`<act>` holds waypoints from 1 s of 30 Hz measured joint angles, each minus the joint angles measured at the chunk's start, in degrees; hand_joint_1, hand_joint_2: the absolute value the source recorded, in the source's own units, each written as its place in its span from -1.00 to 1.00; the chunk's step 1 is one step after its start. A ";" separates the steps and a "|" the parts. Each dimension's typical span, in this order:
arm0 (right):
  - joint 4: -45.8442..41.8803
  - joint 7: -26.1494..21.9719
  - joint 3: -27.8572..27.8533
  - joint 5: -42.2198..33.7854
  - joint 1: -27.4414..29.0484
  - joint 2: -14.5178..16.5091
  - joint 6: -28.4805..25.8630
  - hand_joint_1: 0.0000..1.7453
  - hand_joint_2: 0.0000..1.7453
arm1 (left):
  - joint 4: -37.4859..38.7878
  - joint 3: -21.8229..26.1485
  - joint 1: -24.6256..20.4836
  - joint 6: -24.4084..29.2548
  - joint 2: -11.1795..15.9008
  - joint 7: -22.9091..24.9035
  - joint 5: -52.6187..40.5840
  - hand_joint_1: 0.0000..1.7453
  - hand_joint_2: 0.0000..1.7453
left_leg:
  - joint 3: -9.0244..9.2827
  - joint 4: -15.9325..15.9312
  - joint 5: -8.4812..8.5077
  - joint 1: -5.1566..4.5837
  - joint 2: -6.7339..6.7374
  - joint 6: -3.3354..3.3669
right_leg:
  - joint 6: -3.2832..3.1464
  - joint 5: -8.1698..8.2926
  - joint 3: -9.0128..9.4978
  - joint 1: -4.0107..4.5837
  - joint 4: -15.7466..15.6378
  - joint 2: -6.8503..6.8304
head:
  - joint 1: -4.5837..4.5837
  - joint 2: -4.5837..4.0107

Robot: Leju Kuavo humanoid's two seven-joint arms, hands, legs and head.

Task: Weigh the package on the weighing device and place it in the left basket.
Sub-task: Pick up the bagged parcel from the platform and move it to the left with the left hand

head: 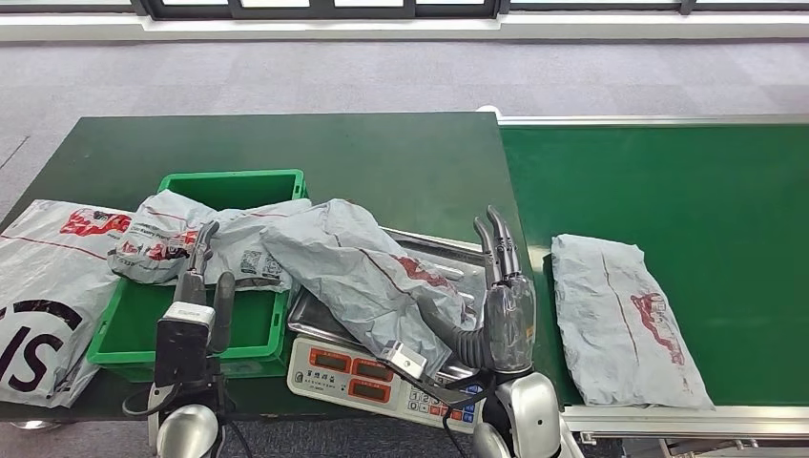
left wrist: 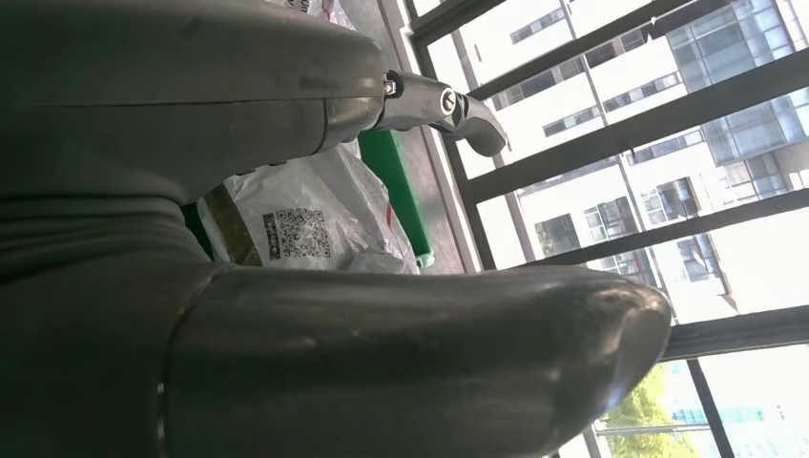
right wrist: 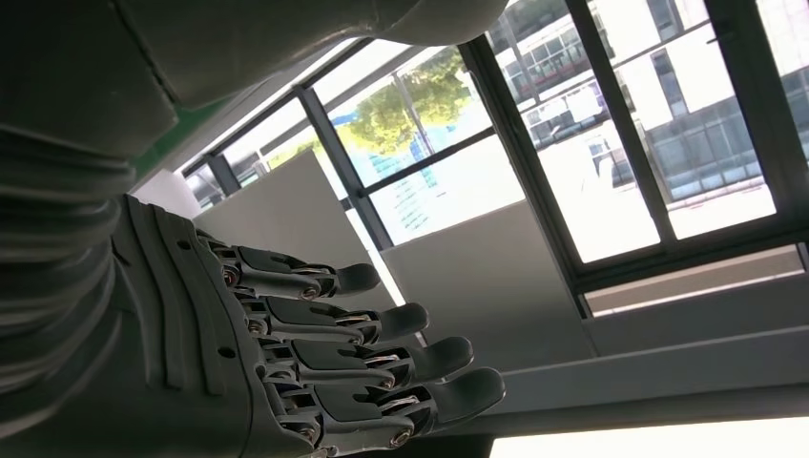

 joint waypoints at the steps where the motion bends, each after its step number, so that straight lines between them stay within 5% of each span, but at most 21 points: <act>1: 0.00 -0.01 0.00 0.00 0.00 0.00 0.00 -1.00 1.00 | -0.02 0.00 0.00 0.00 0.00 0.00 0.00 -1.00 -1.00 | 0.00 0.00 0.00 0.00 0.00 0.00 | 0.00 0.00 0.00 0.00 0.00 0.00 | 0.00 0.00; 15: -0.02 -0.02 0.00 0.00 0.00 -0.02 0.00 -1.00 1.00 | -0.08 0.00 0.01 0.01 0.00 0.00 0.00 -1.00 -1.00 | 0.00 0.00 0.00 0.00 0.00 0.00 | 0.00 0.00 0.00 0.00 0.00 0.00 | 0.00 0.00; 19: -0.10 -0.87 0.02 -0.83 0.03 -0.02 -0.42 -1.00 1.00 | -0.03 -0.06 -0.09 0.07 0.08 -0.25 -0.85 -1.00 1.00 | 0.01 0.01 0.00 0.00 0.00 0.00 | 0.00 0.00 -0.04 0.00 0.00 0.01 | 0.00 0.00; 22: -1.11 -12.37 0.05 -8.83 0.53 0.44 -3.48 -1.00 1.00 | 3.80 -3.55 -3.21 3.49 0.98 0.11 -13.30 -1.00 1.00 | -0.02 0.07 0.04 -0.01 -0.11 0.03 | 0.01 0.01 -0.12 0.00 -0.02 -0.07 | 0.00 0.00; 25: -1.76 -26.14 -0.02 -13.75 1.12 1.53 -5.01 -1.00 1.00 | 10.79 -12.89 -7.67 8.86 2.22 2.31 -36.12 -1.00 1.00 | -0.06 0.06 0.06 0.00 -0.14 0.06 | 0.03 0.05 0.04 0.00 -0.01 -0.12 | 0.01 0.00; 27: -1.99 -27.75 -0.11 -14.27 1.48 1.94 -5.07 -1.00 1.00 | 13.70 -18.05 -8.97 10.24 3.08 3.29 -43.89 -1.00 1.00 | -0.07 0.06 0.04 -0.01 0.09 0.05 | 0.04 0.14 -0.04 -0.02 0.00 0.13 | 0.02 0.00; 30: -2.27 -27.33 -0.28 -14.62 1.96 2.22 -5.08 -1.00 1.00 | 15.60 -21.88 -10.10 10.77 4.40 4.27 -40.49 -1.00 1.00 | -0.07 0.06 0.00 -0.02 0.34 0.04 | 0.04 0.21 -0.17 -0.04 -0.01 0.42 | 0.01 0.00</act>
